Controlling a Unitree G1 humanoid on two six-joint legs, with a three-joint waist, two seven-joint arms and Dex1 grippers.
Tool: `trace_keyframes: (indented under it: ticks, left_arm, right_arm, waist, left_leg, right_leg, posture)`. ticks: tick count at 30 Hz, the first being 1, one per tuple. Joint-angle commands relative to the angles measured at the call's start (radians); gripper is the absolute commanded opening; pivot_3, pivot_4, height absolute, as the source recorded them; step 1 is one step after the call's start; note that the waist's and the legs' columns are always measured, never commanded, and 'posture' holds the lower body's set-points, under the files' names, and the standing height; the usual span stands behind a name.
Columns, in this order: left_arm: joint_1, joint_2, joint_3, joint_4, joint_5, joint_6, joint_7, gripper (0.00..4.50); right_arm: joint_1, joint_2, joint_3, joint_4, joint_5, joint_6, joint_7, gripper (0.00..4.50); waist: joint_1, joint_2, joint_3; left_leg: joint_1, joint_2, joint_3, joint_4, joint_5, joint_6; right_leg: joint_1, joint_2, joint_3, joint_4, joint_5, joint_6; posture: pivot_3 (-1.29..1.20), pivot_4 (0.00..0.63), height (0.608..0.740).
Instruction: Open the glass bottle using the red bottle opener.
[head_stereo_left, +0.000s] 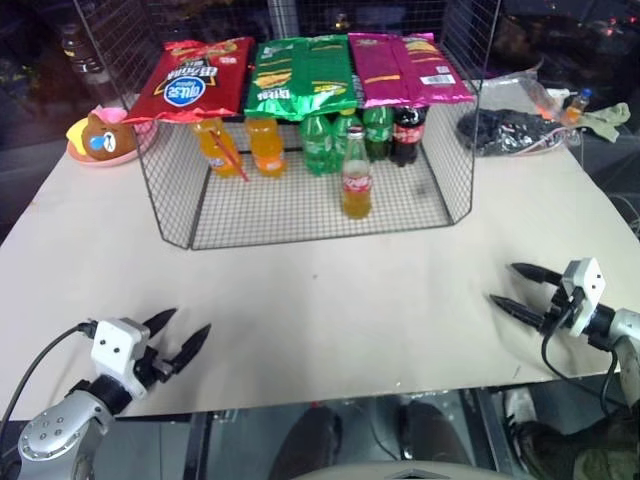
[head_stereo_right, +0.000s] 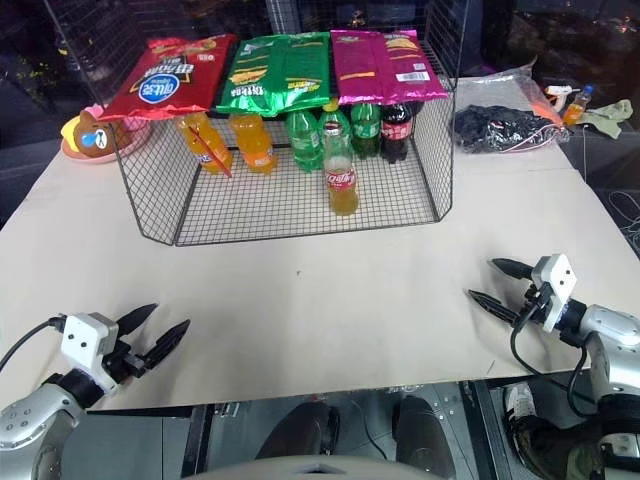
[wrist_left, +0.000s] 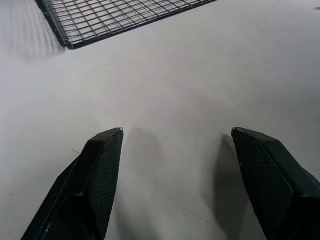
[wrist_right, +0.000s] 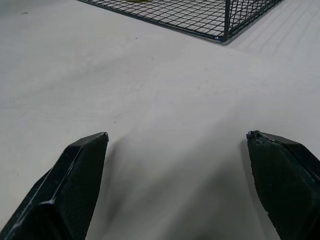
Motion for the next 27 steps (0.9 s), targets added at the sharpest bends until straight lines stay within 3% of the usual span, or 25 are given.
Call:
trace_keyframes:
  ticks: [1,27]
  left_arm:
    - [0.004,0.004,0.028,-0.056,-0.005,0.000,0.017,3.58]
    - [-0.033,-0.006,0.014,-0.126,-0.009,0.070,0.041,3.58]
  right_arm:
    - [-0.006,-0.006,-0.032,-0.013,0.019,-0.017,0.007,4.47]
    - [0.000,0.036,-0.019,-0.030,0.013,-0.046,0.001,4.47]
  waist:
    - [0.000,0.000,0.000]
    - [0.000,0.000,0.000]
  left_leg:
    - [0.000,0.000,0.000,0.000,0.000,0.000]
    - [0.000,0.000,0.000,0.000,0.000,0.000]
  right_leg:
    - [0.000,0.000,0.000,0.000,0.000,0.000]
    - [0.000,0.000,0.000,0.000,0.000,0.000]
  posture:
    - [0.00,0.150,0.740]
    - [0.00,0.150,0.740]
